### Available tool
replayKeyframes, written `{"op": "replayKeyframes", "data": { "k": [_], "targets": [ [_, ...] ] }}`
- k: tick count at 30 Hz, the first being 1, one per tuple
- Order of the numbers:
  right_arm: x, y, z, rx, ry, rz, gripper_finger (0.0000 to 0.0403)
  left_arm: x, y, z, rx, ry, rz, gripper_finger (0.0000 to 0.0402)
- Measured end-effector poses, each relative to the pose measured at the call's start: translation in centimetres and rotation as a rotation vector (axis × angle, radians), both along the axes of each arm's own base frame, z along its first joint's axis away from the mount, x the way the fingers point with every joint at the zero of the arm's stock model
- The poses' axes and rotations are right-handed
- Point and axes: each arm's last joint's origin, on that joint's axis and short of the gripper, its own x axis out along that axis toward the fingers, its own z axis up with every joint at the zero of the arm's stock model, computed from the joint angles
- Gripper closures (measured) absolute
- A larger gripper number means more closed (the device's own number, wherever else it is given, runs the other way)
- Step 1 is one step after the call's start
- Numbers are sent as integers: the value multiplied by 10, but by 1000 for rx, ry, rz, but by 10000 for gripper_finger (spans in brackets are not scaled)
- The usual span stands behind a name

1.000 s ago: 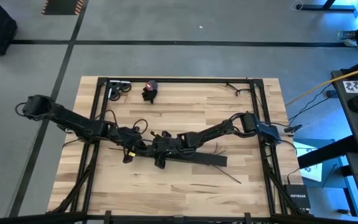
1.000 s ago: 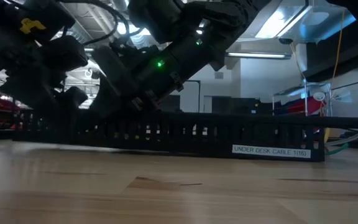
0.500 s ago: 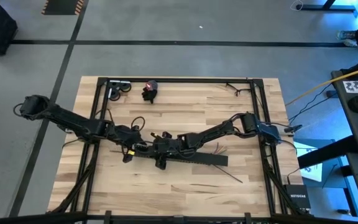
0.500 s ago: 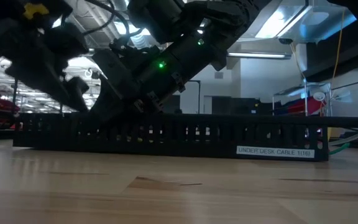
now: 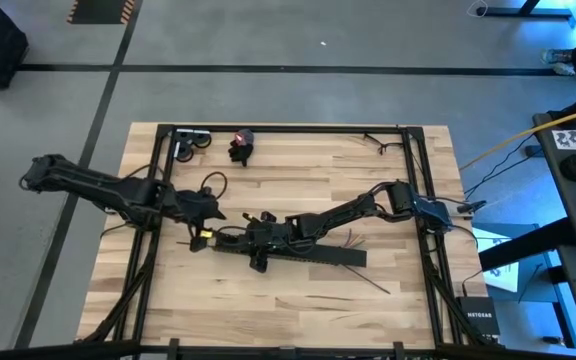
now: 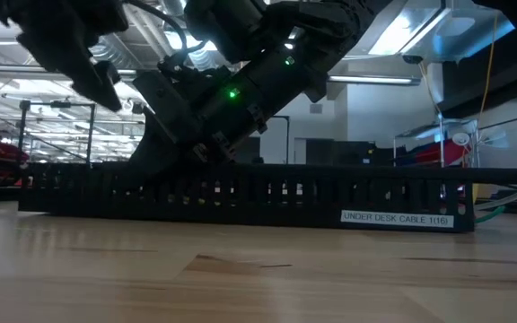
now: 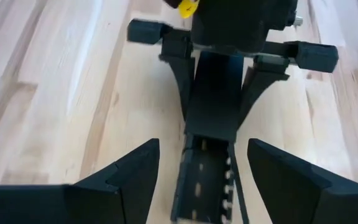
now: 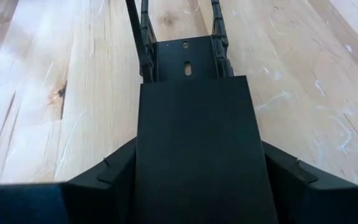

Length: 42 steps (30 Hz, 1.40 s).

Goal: Ziptie cables
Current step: Close the black cable duct with the cable duct cover

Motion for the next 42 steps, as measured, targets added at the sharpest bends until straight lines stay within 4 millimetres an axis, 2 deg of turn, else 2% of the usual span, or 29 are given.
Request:
{"op": "replayKeyframes", "data": {
  "k": [3,7,16,24,31,36,42],
  "targets": [
    [0,0,0,0,0,0,166,-2,0,10,-31,27,31,165],
    [0,0,0,0,-1,0,166,-5,-1,7,-114,90,46,165],
    [0,0,0,0,-1,0,166,-12,-8,-22,-116,191,30,164],
    [0,0,0,0,-2,0,166,-7,-13,-40,-143,94,-25,164],
    [0,0,1,7,-2,8,166,-6,-13,-56,-99,112,-65,170],
    [0,0,1,7,-2,8,166,0,-15,-63,-65,138,-98,215],
    [0,0,1,7,0,8,166,3,-15,-63,-52,112,-117,309]
  ]
}}
